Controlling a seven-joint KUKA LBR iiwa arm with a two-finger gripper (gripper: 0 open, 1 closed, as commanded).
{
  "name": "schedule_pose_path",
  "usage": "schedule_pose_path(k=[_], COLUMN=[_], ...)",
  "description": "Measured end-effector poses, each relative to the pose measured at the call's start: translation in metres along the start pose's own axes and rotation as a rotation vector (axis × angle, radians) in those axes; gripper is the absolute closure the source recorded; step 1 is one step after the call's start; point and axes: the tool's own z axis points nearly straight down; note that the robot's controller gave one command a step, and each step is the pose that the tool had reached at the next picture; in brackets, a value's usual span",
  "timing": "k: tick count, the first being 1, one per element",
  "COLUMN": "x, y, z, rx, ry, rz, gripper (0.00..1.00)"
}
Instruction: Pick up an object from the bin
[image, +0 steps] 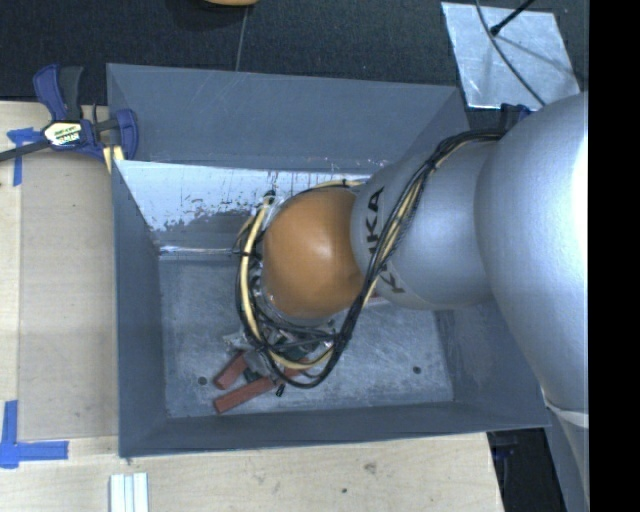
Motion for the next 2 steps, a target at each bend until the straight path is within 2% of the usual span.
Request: schedule_pose_path(k=[1, 2], x=[0.0, 0.003], y=[0.0, 0.002], z=[-0.002, -0.015], rx=[-0.001, -0.006], ry=[0.0, 0.012], rz=[0.0, 0.0], gripper=[1.0, 1.0])
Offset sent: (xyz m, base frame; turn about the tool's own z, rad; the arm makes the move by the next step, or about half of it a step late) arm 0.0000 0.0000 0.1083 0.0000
